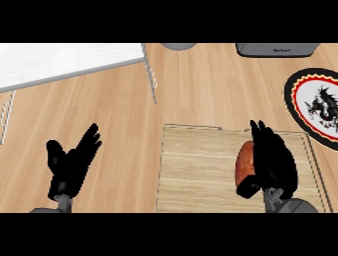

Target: Pick the sweet potato from the tray and place it in the plate

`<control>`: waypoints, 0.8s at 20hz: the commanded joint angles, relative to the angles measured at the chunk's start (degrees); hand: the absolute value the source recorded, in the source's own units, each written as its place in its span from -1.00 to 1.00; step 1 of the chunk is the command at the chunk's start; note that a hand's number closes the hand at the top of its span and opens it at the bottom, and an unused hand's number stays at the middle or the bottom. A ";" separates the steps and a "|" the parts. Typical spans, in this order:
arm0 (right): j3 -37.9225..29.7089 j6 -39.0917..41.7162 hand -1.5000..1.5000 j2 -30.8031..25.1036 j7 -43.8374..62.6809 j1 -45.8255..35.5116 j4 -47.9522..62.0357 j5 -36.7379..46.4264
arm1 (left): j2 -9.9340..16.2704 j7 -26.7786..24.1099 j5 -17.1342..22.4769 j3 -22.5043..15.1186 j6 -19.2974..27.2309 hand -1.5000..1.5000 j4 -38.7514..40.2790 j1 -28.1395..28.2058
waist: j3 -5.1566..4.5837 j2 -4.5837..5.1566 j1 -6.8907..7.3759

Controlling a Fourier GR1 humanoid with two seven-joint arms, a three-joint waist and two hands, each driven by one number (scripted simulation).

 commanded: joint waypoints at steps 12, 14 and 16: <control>2.37 -3.63 1.00 -0.88 -9.76 2.94 8.92 7.97 | -1.01 4.33 -2.03 1.21 -0.81 0.00 -6.29 1.99 | 0.02 -0.05 0.09; -1.55 -0.88 1.00 -2.42 -11.39 -1.06 8.50 6.71 | -2.76 4.88 -3.77 -0.64 0.77 0.00 -8.36 3.88 | 0.02 -0.05 0.20; -9.15 -3.73 1.00 6.94 2.18 -12.81 17.90 7.33 | -1.49 2.22 -1.75 2.17 -1.77 0.00 -0.51 -2.28 | 0.04 0.83 1.67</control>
